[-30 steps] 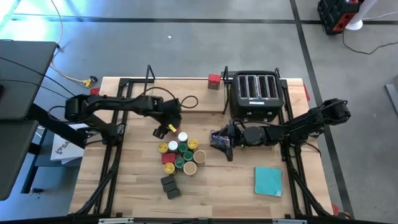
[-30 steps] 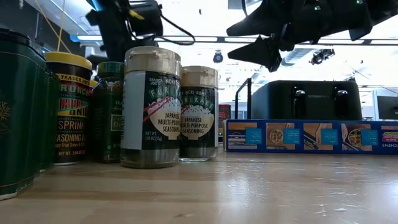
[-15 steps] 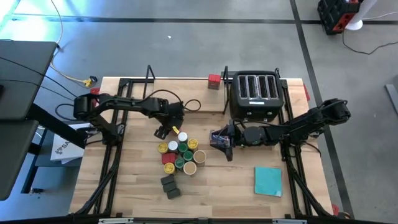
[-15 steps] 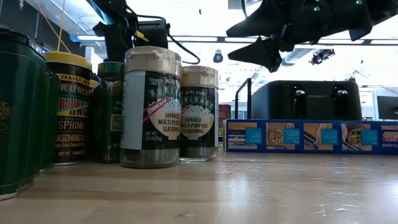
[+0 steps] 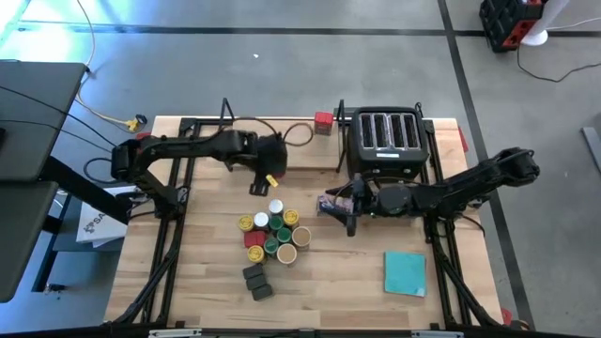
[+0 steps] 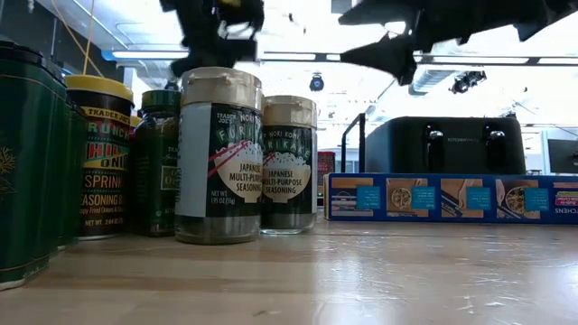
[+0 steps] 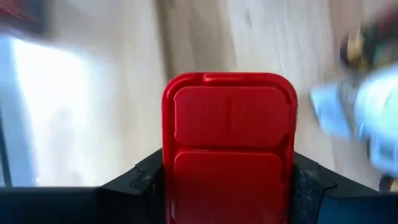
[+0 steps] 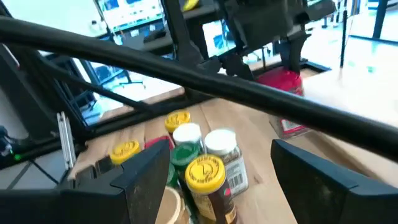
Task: Shelf spices
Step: Put the top red seasoning can on the shelf aligned with the other red seasoning can
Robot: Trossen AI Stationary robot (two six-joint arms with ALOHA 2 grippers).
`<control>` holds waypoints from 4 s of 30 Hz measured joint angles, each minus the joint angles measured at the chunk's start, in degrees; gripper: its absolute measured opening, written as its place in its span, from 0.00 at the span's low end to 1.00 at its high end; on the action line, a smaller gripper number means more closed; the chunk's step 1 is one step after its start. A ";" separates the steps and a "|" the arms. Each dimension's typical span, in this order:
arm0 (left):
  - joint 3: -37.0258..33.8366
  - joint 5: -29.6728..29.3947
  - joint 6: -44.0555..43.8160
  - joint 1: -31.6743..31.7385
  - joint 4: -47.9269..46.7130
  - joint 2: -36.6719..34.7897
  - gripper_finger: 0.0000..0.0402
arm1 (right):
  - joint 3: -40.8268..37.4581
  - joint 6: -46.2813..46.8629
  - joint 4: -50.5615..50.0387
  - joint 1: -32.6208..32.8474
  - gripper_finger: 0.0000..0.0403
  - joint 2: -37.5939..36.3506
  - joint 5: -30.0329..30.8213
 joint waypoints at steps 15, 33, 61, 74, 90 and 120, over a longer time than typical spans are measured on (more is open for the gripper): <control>30.09 0.48 5.66 7.53 0.58 27.47 0.59 | 0.00 5.43 -15.07 0.00 0.68 -9.37 4.22; 35.04 0.43 8.31 10.37 9.44 32.65 0.63 | 0.00 7.54 -17.33 1.25 0.68 -9.37 6.33; 35.12 0.36 5.58 8.65 -6.63 27.38 0.36 | 0.00 7.06 -17.64 1.25 0.68 -9.37 6.32; 23.05 6.37 2.26 9.74 7.31 27.58 0.04 | 0.00 7.06 -18.99 2.01 0.68 -9.30 7.26; 18.95 6.78 -3.83 9.45 27.15 28.22 0.00 | 0.00 7.06 -19.02 1.95 0.68 -9.30 7.37; 17.73 3.12 -1.88 13.76 11.27 24.99 0.00 | 0.02 7.52 -19.70 1.97 0.68 -9.30 8.15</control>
